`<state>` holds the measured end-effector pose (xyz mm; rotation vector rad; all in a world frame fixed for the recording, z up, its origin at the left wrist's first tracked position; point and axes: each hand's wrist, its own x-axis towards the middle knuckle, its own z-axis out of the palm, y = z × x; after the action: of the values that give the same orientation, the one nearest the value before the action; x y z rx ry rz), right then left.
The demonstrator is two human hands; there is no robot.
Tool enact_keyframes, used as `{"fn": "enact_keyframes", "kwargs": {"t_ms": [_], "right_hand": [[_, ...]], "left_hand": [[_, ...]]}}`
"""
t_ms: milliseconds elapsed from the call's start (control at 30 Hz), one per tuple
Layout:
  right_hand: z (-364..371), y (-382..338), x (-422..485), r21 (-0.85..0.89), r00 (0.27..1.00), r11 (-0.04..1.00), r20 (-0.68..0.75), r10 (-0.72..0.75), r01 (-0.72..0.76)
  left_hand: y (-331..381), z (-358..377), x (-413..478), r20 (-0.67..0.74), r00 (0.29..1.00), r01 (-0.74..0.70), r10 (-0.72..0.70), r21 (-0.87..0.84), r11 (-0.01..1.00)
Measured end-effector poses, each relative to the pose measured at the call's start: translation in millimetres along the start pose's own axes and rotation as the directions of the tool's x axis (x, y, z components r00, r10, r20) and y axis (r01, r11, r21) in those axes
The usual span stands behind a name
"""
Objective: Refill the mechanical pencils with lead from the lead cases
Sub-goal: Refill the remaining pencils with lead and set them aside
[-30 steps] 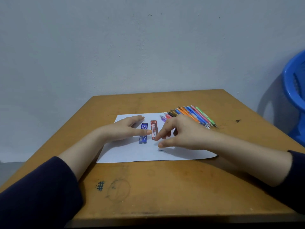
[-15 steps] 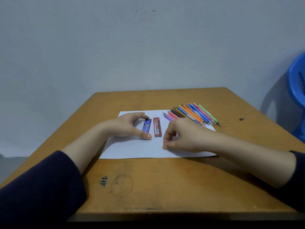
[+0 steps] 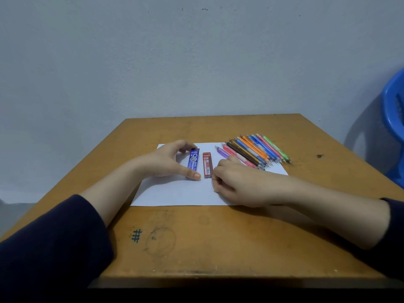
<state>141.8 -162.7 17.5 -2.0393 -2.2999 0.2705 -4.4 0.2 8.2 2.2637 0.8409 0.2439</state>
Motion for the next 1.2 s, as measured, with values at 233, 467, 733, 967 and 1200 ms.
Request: {"fn": "enact_keyframes", "kwargs": {"t_ms": [233,467,733,967,1200], "right_hand": [[-5,11,8,0.325,0.99,0.946,-0.131,0.053,-0.007],[-3,15,10,0.506,0.961,0.862,-0.257,0.101,0.045],[-8,15,10,0.81,0.856,0.572,-0.383,0.347,0.131],[-9,19,11,0.912,0.8,0.312,-0.389,0.457,0.266],[-11,17,11,0.94,0.793,0.153,-0.339,0.506,0.304]], "left_hand": [[7,10,0,-0.183,0.983,-0.118,0.034,-0.468,0.876],[21,20,-4,-0.294,0.955,-0.127,-0.034,-0.511,0.85],[35,26,-11,-0.415,0.909,-0.242,0.039,-0.449,0.86],[39,29,-19,-0.338,0.936,-0.235,0.095,-0.401,0.885],[44,31,-21,-0.352,0.931,-0.26,0.097,-0.452,0.853]]}}
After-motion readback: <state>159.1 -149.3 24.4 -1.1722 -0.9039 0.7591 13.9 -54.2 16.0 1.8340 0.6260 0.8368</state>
